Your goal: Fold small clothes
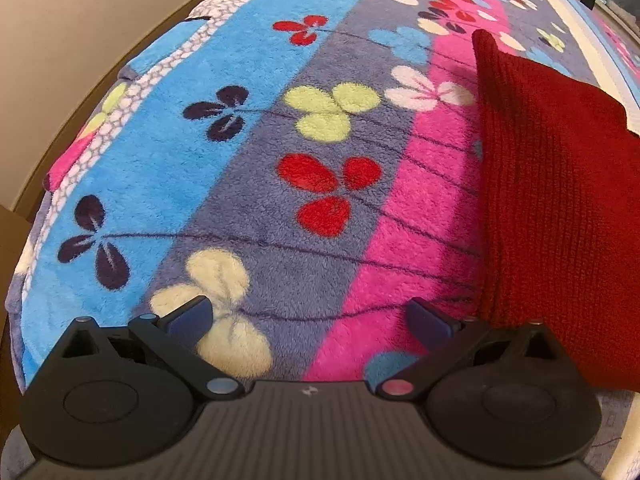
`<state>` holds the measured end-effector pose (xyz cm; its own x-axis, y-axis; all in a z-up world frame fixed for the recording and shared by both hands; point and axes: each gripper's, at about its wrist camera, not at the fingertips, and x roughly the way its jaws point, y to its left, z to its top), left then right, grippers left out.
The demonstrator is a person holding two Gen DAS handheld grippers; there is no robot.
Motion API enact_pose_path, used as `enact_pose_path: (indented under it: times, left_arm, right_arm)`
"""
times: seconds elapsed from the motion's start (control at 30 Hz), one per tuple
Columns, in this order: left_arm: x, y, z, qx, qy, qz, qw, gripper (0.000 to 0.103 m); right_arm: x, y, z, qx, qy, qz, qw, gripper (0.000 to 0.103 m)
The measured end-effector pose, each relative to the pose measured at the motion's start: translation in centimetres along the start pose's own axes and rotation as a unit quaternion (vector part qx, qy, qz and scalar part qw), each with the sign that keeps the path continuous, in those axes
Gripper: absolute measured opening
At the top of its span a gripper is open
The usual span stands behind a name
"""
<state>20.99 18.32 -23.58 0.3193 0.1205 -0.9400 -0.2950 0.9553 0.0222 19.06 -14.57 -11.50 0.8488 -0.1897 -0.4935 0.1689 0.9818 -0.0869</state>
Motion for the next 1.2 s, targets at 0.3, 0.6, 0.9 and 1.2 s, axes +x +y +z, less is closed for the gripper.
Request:
enact_pose_path:
  times: [0.3,0.6,0.9,1.2]
  left_arm:
    - [-1.6,3.9,0.2,-0.042,-0.012,-0.036,0.9984,0.102]
    - [-2.0,4.9,0.0,-0.046,-0.014,-0.046,0.9978,0.102]
    - [-4.5,4.8,0.3,-0.039,-0.029,-0.067,0.9965,0.102]
    - [-8.7,-3.1,2.6,0.029,-0.073,-0.1,0.9919,0.103]
  right_arm:
    - [-1.1,19.4,-7.9,-0.242,0.081,0.231,0.939,0.016]
    - [-3.7,19.5,-7.2,-0.221,0.035,0.241,0.944,0.016]
    - [-3.6,18.6,-10.2,-0.185,0.119,0.32,0.922,0.067]
    - [-5.2,6.4,-3.9,-0.05,0.078,0.189,0.978,0.062]
